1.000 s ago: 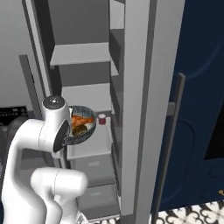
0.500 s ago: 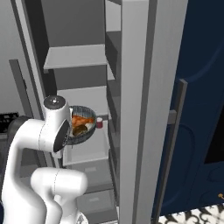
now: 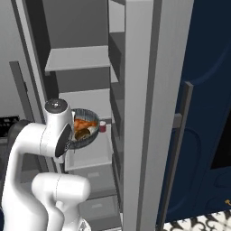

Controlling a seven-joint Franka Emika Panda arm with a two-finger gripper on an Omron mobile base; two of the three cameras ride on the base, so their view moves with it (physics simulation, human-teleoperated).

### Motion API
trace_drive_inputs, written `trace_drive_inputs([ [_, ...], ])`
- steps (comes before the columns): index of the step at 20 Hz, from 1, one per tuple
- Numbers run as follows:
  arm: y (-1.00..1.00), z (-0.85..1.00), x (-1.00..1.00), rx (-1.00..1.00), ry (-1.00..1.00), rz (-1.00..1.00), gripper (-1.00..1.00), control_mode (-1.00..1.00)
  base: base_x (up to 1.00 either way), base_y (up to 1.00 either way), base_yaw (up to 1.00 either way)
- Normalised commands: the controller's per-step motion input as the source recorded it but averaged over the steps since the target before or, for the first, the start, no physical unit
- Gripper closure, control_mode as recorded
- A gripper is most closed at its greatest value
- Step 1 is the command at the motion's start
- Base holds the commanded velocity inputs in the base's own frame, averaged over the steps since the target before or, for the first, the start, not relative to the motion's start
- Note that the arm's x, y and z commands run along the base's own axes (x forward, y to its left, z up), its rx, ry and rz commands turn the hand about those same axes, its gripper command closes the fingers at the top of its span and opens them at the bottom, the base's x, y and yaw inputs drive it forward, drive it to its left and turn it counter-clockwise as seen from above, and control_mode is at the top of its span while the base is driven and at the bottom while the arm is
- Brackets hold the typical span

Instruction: Pick the chicken drumstick and mushroom from their plates and place them in the bowl. Then put the bowl in the fridge.

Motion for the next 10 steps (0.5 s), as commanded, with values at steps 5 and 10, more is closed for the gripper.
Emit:
trace_drive_inputs([
  [5,0.04,-0.01,0.53,0.00,-0.19,0.03,1.00,-1.00,0.00,0.00,0.00],
  [10,0.00,0.00,0.96,0.04,-0.06,0.01,1.00,-1.00,0.00,0.00,0.00],
])
